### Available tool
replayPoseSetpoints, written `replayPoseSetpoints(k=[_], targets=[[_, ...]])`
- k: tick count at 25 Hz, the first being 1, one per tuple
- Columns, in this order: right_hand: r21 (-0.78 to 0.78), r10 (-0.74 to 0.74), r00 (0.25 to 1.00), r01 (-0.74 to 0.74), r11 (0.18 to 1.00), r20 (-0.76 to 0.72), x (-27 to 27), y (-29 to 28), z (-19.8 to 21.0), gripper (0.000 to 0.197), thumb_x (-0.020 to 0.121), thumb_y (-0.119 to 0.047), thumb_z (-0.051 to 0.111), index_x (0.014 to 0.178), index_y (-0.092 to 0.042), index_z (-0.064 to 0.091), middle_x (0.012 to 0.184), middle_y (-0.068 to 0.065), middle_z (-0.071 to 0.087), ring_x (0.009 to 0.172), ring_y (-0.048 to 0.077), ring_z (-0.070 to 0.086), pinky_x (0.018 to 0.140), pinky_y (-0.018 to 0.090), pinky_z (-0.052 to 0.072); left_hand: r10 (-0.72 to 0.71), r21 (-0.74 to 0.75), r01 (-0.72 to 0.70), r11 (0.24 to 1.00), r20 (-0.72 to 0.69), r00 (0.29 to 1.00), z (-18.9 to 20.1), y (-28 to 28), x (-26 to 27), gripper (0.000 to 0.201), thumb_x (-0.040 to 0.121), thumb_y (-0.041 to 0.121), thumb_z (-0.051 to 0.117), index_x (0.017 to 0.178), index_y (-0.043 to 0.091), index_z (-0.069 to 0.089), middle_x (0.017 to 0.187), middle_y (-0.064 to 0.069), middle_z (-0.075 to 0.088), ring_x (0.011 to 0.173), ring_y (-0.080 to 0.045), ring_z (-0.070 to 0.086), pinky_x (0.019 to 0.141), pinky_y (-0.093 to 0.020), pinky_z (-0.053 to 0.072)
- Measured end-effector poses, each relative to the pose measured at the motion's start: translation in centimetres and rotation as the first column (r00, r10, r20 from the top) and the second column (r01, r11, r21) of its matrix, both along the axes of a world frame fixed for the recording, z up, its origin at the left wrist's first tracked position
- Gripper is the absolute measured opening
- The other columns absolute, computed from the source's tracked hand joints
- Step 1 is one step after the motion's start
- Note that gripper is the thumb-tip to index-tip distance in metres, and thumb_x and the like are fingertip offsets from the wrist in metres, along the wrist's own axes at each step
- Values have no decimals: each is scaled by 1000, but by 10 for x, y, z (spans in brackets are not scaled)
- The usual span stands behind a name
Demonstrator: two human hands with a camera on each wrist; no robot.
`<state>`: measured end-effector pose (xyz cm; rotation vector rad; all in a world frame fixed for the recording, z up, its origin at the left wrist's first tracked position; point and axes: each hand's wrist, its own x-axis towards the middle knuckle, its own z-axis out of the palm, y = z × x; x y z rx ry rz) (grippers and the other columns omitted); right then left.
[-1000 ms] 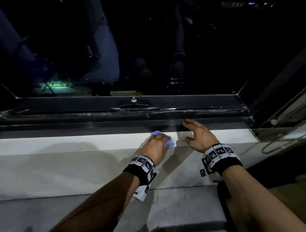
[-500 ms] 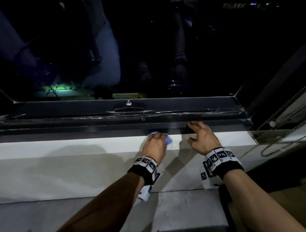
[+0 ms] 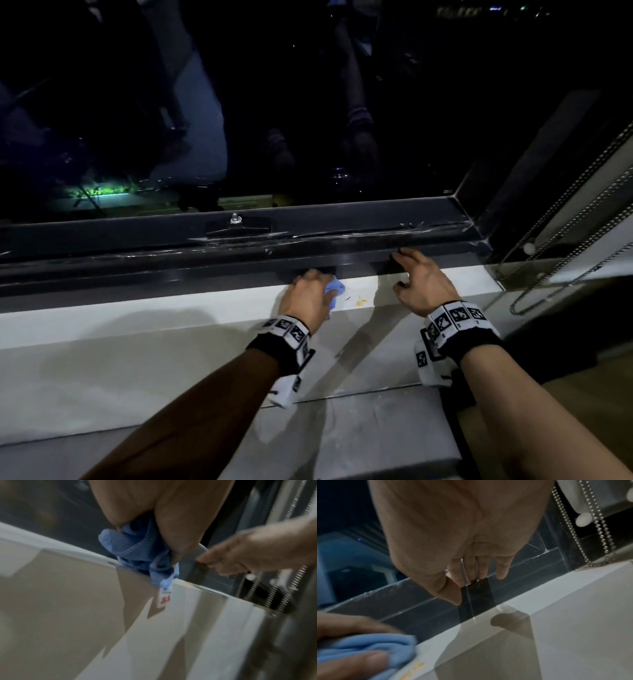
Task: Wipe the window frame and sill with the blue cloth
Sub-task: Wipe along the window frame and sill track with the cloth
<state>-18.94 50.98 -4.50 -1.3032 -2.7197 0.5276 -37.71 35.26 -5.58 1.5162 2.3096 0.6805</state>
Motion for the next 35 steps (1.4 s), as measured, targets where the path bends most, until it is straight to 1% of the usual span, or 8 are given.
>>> replayPoseSetpoints(k=[7,10,16,19,22,25,31,35], targets=[[-98,0,940,-35,995,-342,10,-29,-12,33,91,-14,58,121,-21,66,122,-1,62,113,18,58,95,15,35,-258,2,258,966,41,965,-14,27,42,46,81,18,62,127,18,57,121,-7,61,113,-27,56,88,-27,42],[-335,-72,882,-100,937,-467,-1,-58,-19,28,97,-34,56,125,-30,62,125,-6,62,116,9,56,98,19,37,-75,112,44,993,287,955,-13,20,26,45,78,18,69,117,21,49,106,-7,64,92,-27,63,61,-20,41],[-605,-410,656,-90,791,-633,-12,-75,-22,45,94,-34,63,135,-33,43,122,-2,63,108,14,64,95,30,50,-127,224,-85,971,782,610,-2,5,53,27,79,21,64,105,26,63,97,-5,71,84,-16,65,72,-28,52],[-431,-424,759,209,878,-494,27,-37,-9,51,94,-23,61,133,-18,29,99,5,62,83,23,64,72,21,47,-226,223,119,968,559,798,5,-2,26,32,76,26,58,104,38,66,111,14,69,101,-2,65,90,-16,49],[-136,-548,713,550,824,-436,78,29,-11,40,88,-23,66,117,-8,44,109,21,58,94,40,62,77,39,48,-81,152,52,987,188,979,5,-24,-24,26,84,15,66,105,31,72,106,10,69,95,-7,66,83,-4,42],[72,-605,768,629,774,-211,86,71,-33,31,89,-21,62,115,-4,57,129,24,48,105,45,56,91,46,47,125,-26,-125,992,-13,992,-3,-48,-62,22,87,26,69,108,29,73,114,7,68,104,-19,64,91,-25,46],[250,-382,921,354,901,71,7,-9,-71,44,96,-23,41,139,-25,45,149,2,41,127,31,39,101,47,32,92,-283,-128,950,-136,986,-21,-72,-88,38,88,46,67,124,34,65,135,10,57,116,-18,58,98,-33,45],[187,418,899,-392,901,-129,-24,-55,-60,42,89,-17,50,128,-30,59,137,-4,55,118,27,51,98,36,41,34,-339,-82,937,-147,989,-16,-68,-90,40,87,47,66,125,33,65,133,13,56,120,-13,54,103,-30,42]])
